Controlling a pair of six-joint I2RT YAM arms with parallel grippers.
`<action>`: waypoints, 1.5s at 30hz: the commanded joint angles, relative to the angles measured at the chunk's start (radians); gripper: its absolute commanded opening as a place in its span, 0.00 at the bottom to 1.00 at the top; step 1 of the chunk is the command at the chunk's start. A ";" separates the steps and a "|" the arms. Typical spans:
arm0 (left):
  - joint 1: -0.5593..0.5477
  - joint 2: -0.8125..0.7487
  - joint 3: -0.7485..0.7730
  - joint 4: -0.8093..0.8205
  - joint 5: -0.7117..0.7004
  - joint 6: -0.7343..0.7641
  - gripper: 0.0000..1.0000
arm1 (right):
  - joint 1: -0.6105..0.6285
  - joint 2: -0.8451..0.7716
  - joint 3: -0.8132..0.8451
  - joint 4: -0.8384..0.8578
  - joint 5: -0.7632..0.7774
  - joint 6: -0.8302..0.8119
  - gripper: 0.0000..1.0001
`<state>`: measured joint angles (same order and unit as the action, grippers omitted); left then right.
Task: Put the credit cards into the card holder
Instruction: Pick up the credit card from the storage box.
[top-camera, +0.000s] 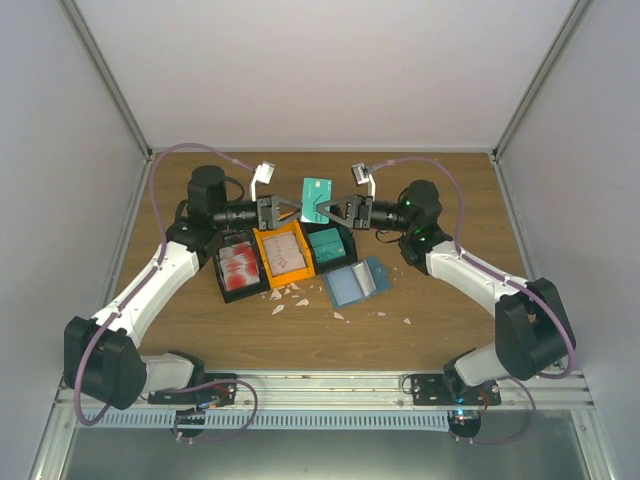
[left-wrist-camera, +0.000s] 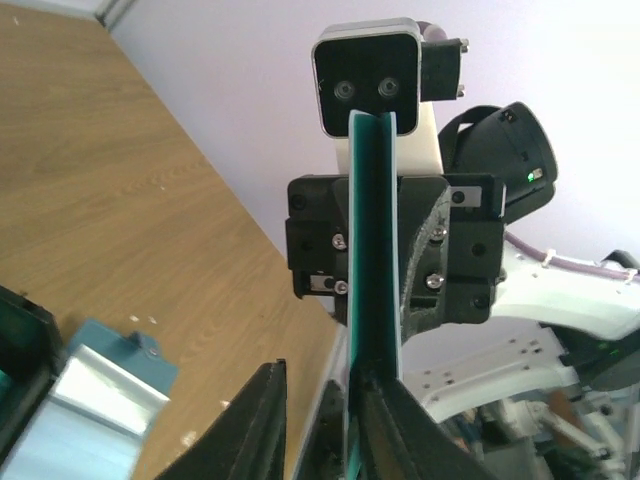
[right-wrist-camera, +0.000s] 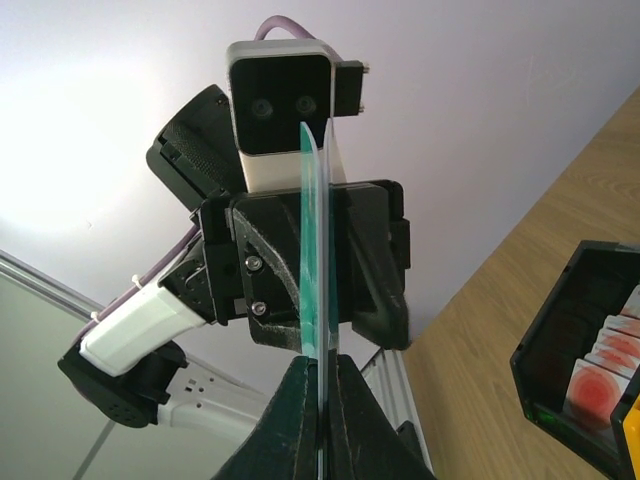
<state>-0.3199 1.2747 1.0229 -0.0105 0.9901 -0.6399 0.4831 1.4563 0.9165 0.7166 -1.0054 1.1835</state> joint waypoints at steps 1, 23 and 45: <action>-0.009 0.010 0.008 0.106 0.124 -0.077 0.17 | 0.015 0.005 0.037 -0.012 0.008 -0.015 0.01; 0.058 -0.006 -0.014 0.207 0.091 -0.189 0.00 | -0.129 -0.056 -0.086 0.100 -0.025 0.058 0.03; 0.084 0.007 -0.022 0.101 -0.011 -0.116 0.00 | -0.131 -0.062 -0.126 0.016 -0.001 0.031 0.00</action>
<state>-0.2356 1.2884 1.0088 0.1349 1.0454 -0.8318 0.3550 1.4246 0.8097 0.8005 -1.0264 1.2747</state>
